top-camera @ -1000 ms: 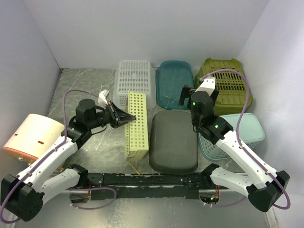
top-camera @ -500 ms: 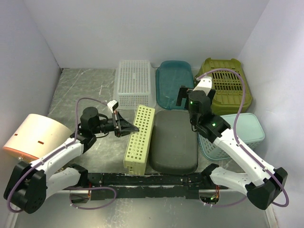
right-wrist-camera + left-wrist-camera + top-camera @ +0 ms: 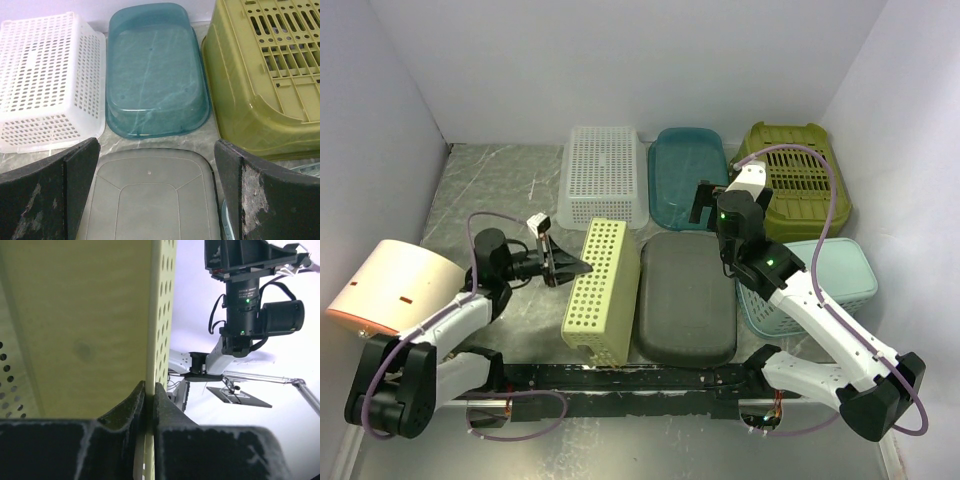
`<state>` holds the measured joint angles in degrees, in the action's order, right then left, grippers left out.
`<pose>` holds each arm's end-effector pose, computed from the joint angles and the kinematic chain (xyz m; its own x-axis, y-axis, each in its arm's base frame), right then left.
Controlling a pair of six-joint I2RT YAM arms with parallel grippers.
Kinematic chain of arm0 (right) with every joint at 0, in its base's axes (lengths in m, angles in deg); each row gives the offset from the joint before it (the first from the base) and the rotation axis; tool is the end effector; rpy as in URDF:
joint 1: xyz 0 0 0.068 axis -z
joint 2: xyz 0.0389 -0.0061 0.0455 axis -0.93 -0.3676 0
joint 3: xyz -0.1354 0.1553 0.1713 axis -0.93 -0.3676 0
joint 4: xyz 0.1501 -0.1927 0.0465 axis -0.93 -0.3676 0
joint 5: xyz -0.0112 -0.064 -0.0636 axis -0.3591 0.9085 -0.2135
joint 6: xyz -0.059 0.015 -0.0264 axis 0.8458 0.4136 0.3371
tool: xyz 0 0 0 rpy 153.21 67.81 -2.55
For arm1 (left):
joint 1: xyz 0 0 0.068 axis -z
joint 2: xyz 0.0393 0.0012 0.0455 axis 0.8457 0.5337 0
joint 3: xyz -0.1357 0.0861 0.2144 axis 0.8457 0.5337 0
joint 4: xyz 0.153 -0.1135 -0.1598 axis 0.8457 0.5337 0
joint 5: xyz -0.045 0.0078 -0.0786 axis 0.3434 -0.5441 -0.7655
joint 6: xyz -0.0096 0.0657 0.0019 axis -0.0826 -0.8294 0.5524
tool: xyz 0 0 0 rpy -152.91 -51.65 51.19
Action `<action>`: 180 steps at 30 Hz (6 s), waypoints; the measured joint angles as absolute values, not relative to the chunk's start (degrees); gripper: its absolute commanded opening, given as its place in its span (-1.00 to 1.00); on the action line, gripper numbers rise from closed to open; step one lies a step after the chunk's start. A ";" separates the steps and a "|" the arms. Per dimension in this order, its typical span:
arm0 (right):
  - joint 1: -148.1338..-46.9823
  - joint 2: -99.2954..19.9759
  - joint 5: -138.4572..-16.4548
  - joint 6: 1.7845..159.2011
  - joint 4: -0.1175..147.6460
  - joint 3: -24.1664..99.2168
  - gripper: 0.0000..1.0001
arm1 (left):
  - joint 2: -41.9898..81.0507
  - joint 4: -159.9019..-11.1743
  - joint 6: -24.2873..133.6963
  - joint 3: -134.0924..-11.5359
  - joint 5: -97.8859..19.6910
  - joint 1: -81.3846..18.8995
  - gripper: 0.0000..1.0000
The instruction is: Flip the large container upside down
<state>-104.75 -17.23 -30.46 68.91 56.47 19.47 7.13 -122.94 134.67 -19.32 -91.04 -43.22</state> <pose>0.2020 0.1070 0.3531 -0.2404 0.1262 -0.9624 0.1067 0.9889 0.1030 0.1914 -0.0968 0.2171 -0.9592 -0.2645 0.0998 -0.1073 0.0141 -0.9941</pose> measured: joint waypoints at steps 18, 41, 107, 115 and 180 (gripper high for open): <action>-104.68 -17.28 -33.61 67.60 56.34 19.47 1.00 | 20.18 -48.58 73.69 -43.95 -86.34 -61.91 0.45; -132.26 -40.03 -49.15 55.49 51.25 33.96 1.00 | 15.67 -27.82 66.96 -85.40 -56.09 -60.38 0.49; -119.54 -75.74 -111.66 -2.21 133.27 33.92 -1.00 | 20.28 -37.83 81.12 -110.03 -68.62 -64.09 0.50; -116.40 -87.13 -107.75 -23.78 157.73 29.66 -1.00 | 20.11 -37.94 81.14 -109.70 -68.64 -64.09 0.50; -109.53 -50.78 -80.91 54.10 64.21 29.94 1.00 | 17.90 -39.95 77.01 -96.50 -66.85 -64.09 0.56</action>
